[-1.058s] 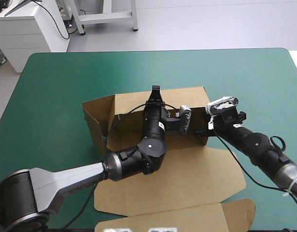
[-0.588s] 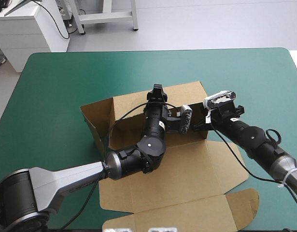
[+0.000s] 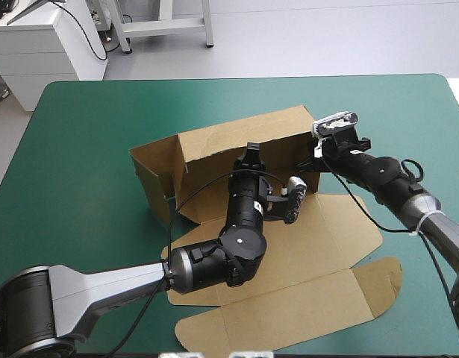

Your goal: Fold the box

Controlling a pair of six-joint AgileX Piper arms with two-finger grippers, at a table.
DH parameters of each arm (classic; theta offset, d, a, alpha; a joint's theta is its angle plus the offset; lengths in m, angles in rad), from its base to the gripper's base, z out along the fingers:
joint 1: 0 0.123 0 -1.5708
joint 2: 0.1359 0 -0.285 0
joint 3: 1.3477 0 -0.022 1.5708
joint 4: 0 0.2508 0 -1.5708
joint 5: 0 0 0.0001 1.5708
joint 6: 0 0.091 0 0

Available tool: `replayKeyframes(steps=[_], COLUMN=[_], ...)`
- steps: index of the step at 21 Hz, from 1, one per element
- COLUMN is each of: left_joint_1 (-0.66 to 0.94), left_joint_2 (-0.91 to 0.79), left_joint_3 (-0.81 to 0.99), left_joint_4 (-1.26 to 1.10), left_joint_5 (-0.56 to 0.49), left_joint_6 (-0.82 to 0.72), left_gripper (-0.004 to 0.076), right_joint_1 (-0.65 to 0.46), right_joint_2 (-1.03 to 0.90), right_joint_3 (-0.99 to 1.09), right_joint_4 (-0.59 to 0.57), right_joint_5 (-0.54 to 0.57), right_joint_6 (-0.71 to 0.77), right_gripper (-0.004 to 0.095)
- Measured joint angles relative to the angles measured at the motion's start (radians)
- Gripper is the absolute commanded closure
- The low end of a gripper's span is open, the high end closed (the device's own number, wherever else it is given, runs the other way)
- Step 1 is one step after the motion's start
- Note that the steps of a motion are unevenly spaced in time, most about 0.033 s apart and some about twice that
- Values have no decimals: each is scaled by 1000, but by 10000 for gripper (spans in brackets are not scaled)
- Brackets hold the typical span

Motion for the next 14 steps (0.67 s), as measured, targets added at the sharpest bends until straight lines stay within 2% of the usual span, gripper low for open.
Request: replayKeyframes(steps=[1, 3, 5, 6, 9, 11, 14], left_joint_1=[0, 17, 59, 92, 224, 323, 441], left_joint_2=[-2, -39, -77, -91, -105, -105, -107], left_joint_3=[0, 0, -27, -57, -212, -327, -429], left_joint_4=[-39, -255, -496, -608, -1013, -1230, -1412], left_joint_5=[-5, -87, -105, -84, 94, 206, 254], left_joint_6=[47, 257, 450, 530, 810, 925, 986], left_gripper=[724, 728, 728, 728, 728, 730, 731], right_joint_1=[-15, -39, -41, -41, -41, -41, -41], right_joint_2=[3, 3, 3, 3, 4, 4, 4], right_joint_3=[-3, -5, -8, -10, -12, -12, -13], right_joint_4=[-1, -20, -40, -43, -51, -72, -103], right_joint_5=[14, 33, 41, 44, 45, 46, 46], right_joint_6=[1, 5, 16, 19, 33, 54, 87], right_gripper=[927, 927, 927, 927, 927, 927, 927])
